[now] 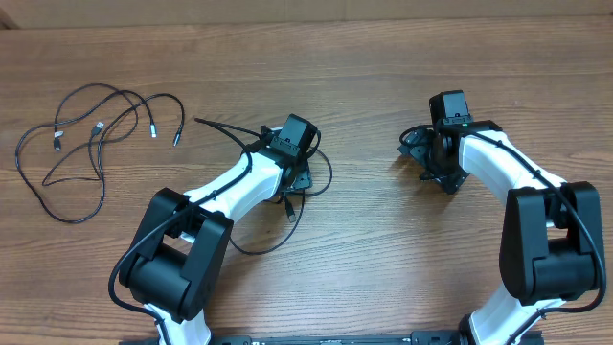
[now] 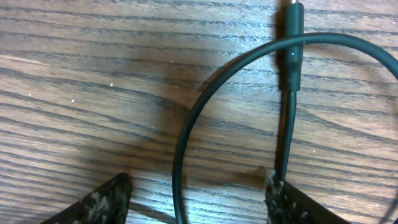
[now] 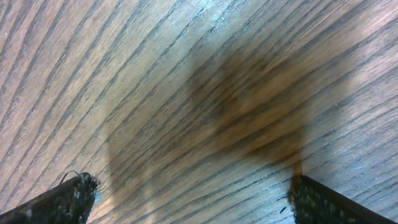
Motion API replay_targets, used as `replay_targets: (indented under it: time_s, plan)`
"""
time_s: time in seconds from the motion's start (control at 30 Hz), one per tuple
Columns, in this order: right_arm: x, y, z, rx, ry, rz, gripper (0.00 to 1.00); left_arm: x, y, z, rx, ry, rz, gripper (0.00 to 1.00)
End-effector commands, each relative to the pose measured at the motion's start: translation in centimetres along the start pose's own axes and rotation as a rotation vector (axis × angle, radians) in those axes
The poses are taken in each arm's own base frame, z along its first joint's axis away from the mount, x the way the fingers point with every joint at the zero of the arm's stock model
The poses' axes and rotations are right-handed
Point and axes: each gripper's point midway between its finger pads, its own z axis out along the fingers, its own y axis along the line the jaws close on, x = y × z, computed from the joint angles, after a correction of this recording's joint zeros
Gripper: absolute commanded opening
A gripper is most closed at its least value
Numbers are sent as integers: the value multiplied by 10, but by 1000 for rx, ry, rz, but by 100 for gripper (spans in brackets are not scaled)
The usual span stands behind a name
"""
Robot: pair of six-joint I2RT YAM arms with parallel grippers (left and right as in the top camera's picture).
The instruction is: Untangle cables
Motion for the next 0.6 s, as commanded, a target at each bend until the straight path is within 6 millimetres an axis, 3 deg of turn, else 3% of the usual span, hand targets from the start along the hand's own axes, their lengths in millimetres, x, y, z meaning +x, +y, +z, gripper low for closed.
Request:
replay_targets:
  time_s: [0.0, 0.23, 0.43, 0.57]
  plan:
    - [9, -11, 12, 36, 33, -2, 100, 5, 6, 5, -17, 19, -9, 67]
    - [9, -11, 12, 36, 33, -2, 100, 5, 6, 5, -16, 19, -9, 58]
    - [9, -11, 12, 36, 33, -2, 100, 5, 6, 5, -16, 19, -9, 57]
    - [9, -11, 12, 36, 33, -2, 100, 5, 6, 5, -16, 19, -9, 37]
